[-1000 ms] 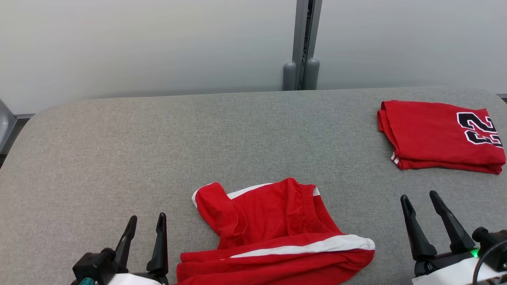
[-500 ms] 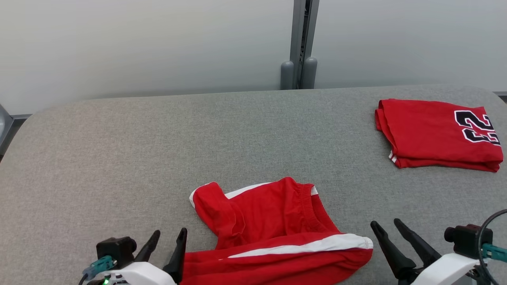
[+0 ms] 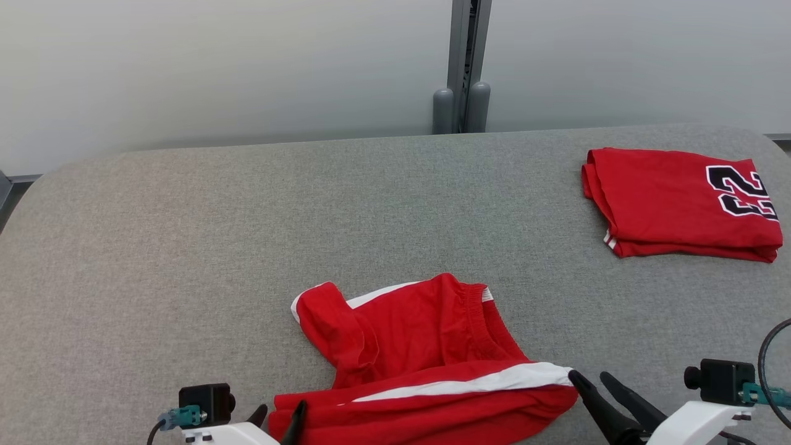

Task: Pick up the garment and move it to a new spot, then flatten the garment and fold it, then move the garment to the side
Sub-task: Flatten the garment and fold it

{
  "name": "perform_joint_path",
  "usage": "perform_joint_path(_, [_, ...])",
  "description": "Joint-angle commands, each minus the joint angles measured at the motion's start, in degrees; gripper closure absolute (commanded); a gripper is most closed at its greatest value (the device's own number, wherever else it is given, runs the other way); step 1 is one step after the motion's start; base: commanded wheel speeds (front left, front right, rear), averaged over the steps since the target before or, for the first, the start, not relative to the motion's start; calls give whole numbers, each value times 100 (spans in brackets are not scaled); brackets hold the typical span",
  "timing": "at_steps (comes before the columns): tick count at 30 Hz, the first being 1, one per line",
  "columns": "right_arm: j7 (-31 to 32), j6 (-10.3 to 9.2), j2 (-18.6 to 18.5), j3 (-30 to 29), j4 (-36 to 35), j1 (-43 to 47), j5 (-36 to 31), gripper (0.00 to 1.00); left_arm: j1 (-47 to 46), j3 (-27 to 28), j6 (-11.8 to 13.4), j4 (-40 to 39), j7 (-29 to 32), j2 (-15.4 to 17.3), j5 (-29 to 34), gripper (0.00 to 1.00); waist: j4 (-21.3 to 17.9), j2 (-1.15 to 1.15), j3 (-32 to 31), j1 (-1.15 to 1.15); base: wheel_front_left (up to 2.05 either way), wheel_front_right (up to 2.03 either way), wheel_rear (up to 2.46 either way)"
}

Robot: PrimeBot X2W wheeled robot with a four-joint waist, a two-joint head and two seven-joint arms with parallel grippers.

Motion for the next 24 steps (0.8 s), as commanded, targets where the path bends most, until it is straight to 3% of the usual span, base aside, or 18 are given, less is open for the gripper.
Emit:
perform_joint_path(1, [82, 3, 38, 34, -43, 2, 112, 0, 60, -10, 48, 43, 104, 16, -54, 0, -1, 0, 5, 0, 0, 0, 0])
perform_joint_path(10, [303, 3, -20, 123, 56, -147, 422, 0, 45, -50, 169, 148, 396, 66, -109, 0, 16, 0, 20, 0, 0, 0, 0])
perform_joint_path(15, [500, 3, -99, 55, 142, -235, 535, 0, -151, -131, 130, 81, 799, 115, -196, 0, 100, 0, 22, 0, 0, 0, 0])
perform_joint_path(24, [1142, 3, -151, -123, 329, -488, 562, 0, -488, -102, 303, -35, 1575, 369, -254, 0, 115, 0, 43, 0, 0, 0, 0])
